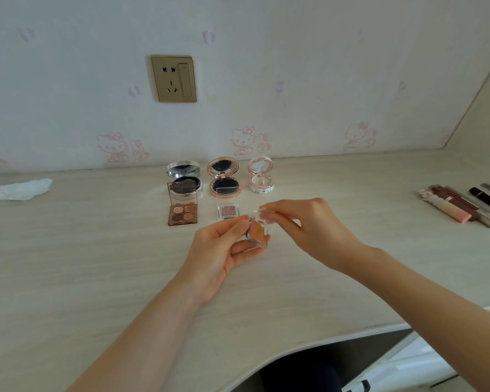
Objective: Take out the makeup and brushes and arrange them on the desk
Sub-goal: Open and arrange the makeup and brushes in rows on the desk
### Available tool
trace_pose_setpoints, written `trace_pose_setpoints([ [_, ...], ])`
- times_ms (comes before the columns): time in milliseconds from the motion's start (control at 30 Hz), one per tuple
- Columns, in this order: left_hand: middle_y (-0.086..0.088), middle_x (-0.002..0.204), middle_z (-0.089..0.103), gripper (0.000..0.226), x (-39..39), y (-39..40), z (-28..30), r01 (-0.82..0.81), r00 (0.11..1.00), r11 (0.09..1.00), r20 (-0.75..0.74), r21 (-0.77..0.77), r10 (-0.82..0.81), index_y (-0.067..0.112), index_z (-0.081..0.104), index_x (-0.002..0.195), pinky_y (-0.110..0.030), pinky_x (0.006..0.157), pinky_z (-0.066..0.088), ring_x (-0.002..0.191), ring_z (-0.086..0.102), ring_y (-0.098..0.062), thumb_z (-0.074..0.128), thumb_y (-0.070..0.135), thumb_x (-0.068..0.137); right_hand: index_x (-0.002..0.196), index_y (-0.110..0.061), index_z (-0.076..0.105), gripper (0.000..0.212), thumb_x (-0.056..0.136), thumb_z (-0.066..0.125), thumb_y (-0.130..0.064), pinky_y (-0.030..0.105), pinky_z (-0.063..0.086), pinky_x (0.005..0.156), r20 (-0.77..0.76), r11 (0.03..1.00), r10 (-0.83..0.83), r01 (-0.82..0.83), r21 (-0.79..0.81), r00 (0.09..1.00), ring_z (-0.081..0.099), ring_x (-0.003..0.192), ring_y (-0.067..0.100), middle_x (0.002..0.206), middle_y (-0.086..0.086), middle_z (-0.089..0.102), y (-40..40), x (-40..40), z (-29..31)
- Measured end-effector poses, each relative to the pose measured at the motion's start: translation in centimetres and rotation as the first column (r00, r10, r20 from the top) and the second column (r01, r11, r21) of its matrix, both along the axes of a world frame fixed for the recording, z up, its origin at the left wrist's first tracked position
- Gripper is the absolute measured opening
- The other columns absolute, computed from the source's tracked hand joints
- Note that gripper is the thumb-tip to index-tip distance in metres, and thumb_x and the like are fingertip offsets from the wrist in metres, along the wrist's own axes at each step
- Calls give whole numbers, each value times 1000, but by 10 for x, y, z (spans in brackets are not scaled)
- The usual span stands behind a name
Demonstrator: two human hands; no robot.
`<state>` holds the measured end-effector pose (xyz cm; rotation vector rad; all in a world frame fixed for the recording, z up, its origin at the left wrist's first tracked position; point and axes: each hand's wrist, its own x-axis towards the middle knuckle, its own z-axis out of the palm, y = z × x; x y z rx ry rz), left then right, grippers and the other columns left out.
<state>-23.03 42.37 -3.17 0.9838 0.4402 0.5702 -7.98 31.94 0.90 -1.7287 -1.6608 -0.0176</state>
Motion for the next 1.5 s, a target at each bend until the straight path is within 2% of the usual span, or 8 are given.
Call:
trace_pose_setpoints([
  [100, -13, 92, 74, 21, 1, -3, -1, -126, 980, 964, -124, 233, 157, 6, 67, 109, -32, 72, 59, 86, 72, -29, 64, 10, 89, 108, -11, 70, 21, 97, 53, -17, 23, 51, 80, 27, 999, -25, 26, -32, 999, 69, 83, 3, 92, -4, 74, 4, 5, -3],
  [233, -4, 79, 75, 19, 0, -2, -4, -143, 951, 841, -163, 521, 263, 9, 69, 103, -20, 67, 55, 74, 73, -17, 68, 6, 85, 108, -11, 70, 22, 98, 51, -14, 21, 51, 80, 54, 994, -39, 45, -97, 998, 68, 79, 3, 91, -4, 74, 8, 12, -6],
  [333, 11, 79, 73, 14, -1, -2, -7, -86, 907, 624, -198, 777, 371, 19, 73, 93, -14, 72, 51, 76, 68, -2, 73, 12, 81, 106, -9, 70, 23, 98, 49, -13, 25, 52, 79, 84, 985, -38, 52, -166, 996, 69, 81, 8, 92, -3, 74, 9, 16, -7],
  [467, 12, 92, 68, 13, 0, -4, -12, 20, 905, 309, -148, 951, 398, 20, 77, 89, -19, 83, 46, 90, 61, -4, 78, 16, 77, 102, -9, 68, 29, 100, 44, -26, 39, 51, 76, 246, 957, -37, 105, -269, 968, 66, 89, 24, 91, 5, 73, 9, 16, -11],
  [600, 11, 102, 67, 14, 1, -4, -16, 111, 905, 168, -170, 980, 390, 20, 77, 92, -6, 88, 34, 101, 56, -8, 77, 18, 78, 114, -23, 68, 30, 100, 44, -33, 37, 51, 75, 353, 948, -50, 155, -277, 934, 64, 92, 27, 96, 1, 73, 9, 12, -10],
  [900, 6, 99, 72, 16, 4, -7, -14, 148, 894, 155, -199, 977, 401, 18, 77, 94, -22, 86, 43, 99, 58, -14, 75, 14, 79, 108, -23, 65, 32, 101, 37, -36, 39, 49, 80, 489, 913, -7, 205, -352, 872, 60, 91, 26, 100, -2, 71, 14, 11, -7],
  [1267, 6, 100, 72, 16, 2, -10, -10, 149, 885, 188, -216, 971, 413, 16, 77, 95, -16, 86, 40, 98, 59, -12, 75, 14, 79, 98, -6, 70, 31, 99, 46, -26, 40, 48, 83, 240, 878, 25, 94, -470, 970, 64, 87, 25, 92, 6, 72, 30, 20, 4],
  [1500, 5, 99, 72, 16, 3, -9, -11, 149, 889, 208, -223, 967, 401, 16, 77, 95, -24, 87, 43, 98, 60, -14, 75, 13, 79, 119, -22, 65, 27, 96, 51, -24, 32, 47, 92, 148, 904, -34, 93, -418, 988, 62, 103, 15, 108, -4, 71, 24, 21, -4],
])
